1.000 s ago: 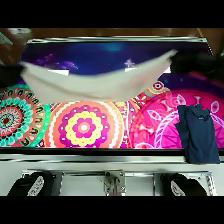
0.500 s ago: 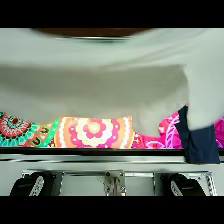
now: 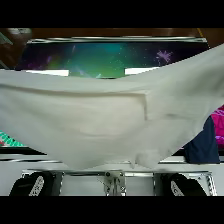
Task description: Fold the shirts.
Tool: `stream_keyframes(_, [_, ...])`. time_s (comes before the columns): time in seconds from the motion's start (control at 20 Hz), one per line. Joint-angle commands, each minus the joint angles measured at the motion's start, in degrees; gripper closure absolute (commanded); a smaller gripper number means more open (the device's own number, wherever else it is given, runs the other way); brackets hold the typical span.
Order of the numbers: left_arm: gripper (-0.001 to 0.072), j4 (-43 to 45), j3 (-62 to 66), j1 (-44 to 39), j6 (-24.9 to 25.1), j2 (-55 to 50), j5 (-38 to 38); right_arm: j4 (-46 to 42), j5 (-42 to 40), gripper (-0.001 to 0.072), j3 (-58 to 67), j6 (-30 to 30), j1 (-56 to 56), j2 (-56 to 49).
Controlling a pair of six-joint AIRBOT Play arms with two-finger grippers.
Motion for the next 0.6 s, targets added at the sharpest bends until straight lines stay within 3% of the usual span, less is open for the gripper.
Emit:
stream_keyframes(0.0, [0.0673, 4.48, -9.22, 0.04, -3.08, -4.66, -1.25, -2.71, 8.04, 0.0646, -0.48, 2.89, 0.22, -10.54])
stream_keyframes(0.2, [0.0672, 4.50, -16.26, 0.02, -2.84, -19.61, 5.31, -1.79, 0.63, 0.0646, -5.88, 2.93, 0.22, -28.55])
stream_keyframes(0.35, [0.0671, 3.37, -15.93, 0.02, -2.84, -32.98, 13.60, 2.86, -12.11, 0.0645, -6.62, 2.89, 0.22, -42.75])
stream_keyframes(0.55, [0.0672, -1.40, -15.67, -0.13, -2.84, -46.05, 22.36, 8.41, -28.59, 0.0645, -6.62, 2.89, 0.22, -54.12])
